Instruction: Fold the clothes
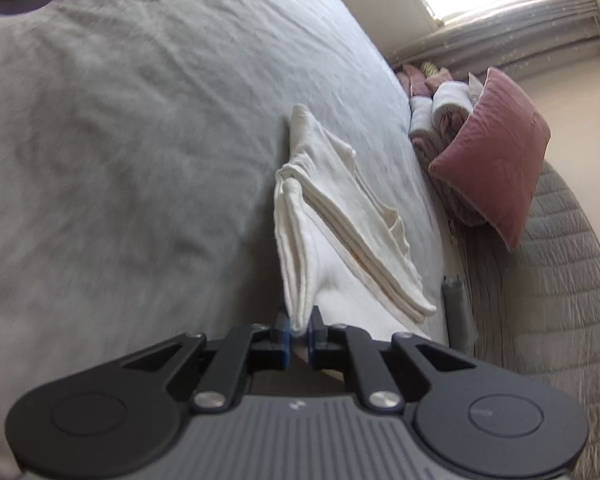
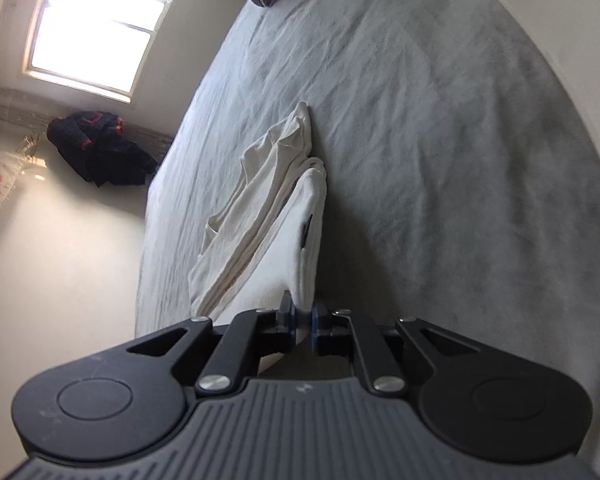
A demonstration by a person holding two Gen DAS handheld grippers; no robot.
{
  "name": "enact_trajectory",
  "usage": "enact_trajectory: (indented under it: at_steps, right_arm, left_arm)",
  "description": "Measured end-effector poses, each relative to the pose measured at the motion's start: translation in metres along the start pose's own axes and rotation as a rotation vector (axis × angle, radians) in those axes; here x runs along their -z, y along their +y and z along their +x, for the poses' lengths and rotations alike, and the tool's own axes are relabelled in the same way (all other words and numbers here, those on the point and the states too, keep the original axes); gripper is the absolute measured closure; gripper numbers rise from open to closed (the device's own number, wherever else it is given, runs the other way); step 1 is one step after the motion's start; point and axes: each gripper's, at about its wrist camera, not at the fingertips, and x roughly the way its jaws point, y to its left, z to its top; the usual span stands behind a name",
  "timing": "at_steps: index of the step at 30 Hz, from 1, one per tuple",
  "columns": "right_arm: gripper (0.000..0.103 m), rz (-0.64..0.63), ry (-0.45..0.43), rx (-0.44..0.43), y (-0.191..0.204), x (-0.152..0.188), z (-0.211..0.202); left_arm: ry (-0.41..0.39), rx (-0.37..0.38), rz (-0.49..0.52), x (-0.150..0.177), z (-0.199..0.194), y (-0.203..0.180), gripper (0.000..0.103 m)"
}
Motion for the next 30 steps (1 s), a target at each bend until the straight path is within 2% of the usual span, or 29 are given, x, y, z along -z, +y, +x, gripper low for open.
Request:
enact_trajectory:
  at_steps: [6, 9, 12, 13, 14, 16, 17, 18, 22, 25, 27, 28, 30]
  right_arm:
    - [0.094, -0.026, 0.074, 0.054, -0.015, 0.021, -0.013]
    - [0.092, -0.01, 0.098, 0.107, -0.03, 0.023, -0.008]
    - [0.09, 0.007, 0.109, 0.126, -0.038, 0.02, -0.005]
    - [0.087, 0.011, 0.113, 0.124, -0.038, 0.018, -0.005]
    - [0.085, 0.005, 0.116, 0.124, -0.037, 0.016, -0.006]
    - [0.071, -0.042, 0.095, 0.13, -0.028, 0.008, -0.012]
    - [0.056, -0.061, 0.063, 0.132, -0.024, 0.004, -0.015]
    - [0.054, -0.08, 0.033, 0.134, -0.02, 0.0, -0.018]
    - [0.054, -0.186, -0.039, 0.138, 0.0, -0.014, -0.007]
    - [0.054, -0.303, -0.104, 0.161, 0.001, -0.01, 0.003]
    - [0.056, -0.373, -0.146, 0.177, -0.001, -0.006, 0.014]
    - [0.058, -0.405, -0.158, 0.177, -0.004, -0.004, 0.019]
    - [0.068, -0.462, -0.175, 0.174, -0.007, 0.001, 0.027]
  left_arm:
    - [0.065, -0.041, 0.051, 0.029, -0.007, 0.016, 0.095]
    - [0.093, -0.08, 0.043, 0.033, 0.005, 0.026, 0.095]
    - [0.121, -0.082, 0.049, 0.029, 0.007, 0.027, 0.091]
    - [0.12, -0.082, 0.057, 0.025, 0.006, 0.026, 0.086]
    - [0.11, -0.082, 0.07, 0.021, 0.006, 0.023, 0.073]
    - [0.091, -0.084, 0.097, 0.012, 0.004, 0.018, 0.058]
    - [0.081, -0.085, 0.111, 0.007, 0.003, 0.016, 0.056]
    - [0.071, -0.086, 0.124, 0.003, 0.002, 0.013, 0.055]
    - [0.02, -0.081, 0.177, -0.012, 0.015, 0.0, 0.056]
    - [-0.05, -0.129, 0.256, -0.013, 0.034, -0.011, 0.057]
    - [-0.095, -0.143, 0.297, -0.01, 0.04, -0.01, 0.062]
    - [-0.118, -0.146, 0.316, -0.008, 0.041, -0.008, 0.07]
    - [-0.158, -0.153, 0.341, -0.008, 0.046, -0.005, 0.078]
